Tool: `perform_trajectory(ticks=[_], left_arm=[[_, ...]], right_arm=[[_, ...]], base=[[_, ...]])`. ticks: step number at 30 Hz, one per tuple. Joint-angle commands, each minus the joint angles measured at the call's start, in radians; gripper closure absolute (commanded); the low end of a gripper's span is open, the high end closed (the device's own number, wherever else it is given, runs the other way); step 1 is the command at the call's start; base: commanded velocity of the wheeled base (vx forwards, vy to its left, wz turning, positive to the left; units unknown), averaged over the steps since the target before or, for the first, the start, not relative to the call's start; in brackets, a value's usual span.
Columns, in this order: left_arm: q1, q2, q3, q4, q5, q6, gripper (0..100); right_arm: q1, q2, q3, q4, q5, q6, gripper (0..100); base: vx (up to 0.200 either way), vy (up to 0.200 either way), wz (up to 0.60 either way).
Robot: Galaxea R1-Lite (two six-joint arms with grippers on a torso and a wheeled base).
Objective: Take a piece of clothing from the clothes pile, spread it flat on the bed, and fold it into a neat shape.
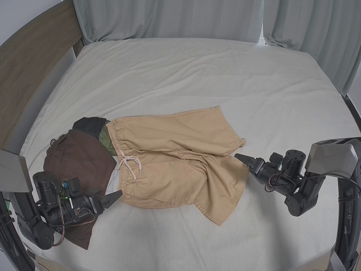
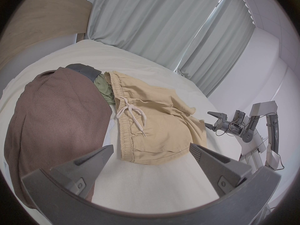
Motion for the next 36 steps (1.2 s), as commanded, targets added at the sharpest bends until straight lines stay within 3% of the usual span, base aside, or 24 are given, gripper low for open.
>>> perform_trajectory(ticks=[1, 5, 6, 36], left_arm=[[0.000, 0.007, 0.000, 0.000, 0.000, -0.001, 0], [0.000, 0.007, -0.002, 0.000, 0.000, -0.001, 0], [0.002, 0.007, -0.002, 0.000, 0.000, -0.001, 0], [-0.006, 0.008, 0.003, 0.000, 0.002, -0.001, 0]], right_arm=[[0.000, 0.007, 0.000, -0.001, 0.001, -0.003, 0], [-0.002, 0.027, -0.001, -0.001, -0.001, -0.003, 0], [-0.002, 0.029, -0.003, -0.001, -0.001, -0.003, 100], [-0.059, 0.076, -0.176, -0.003, -0.009, -0.032, 100]], base=[[0.000, 0.000, 0.00], [0.000, 0.000, 0.00], [0.000, 0.000, 0.00], [0.000, 0.000, 0.00]])
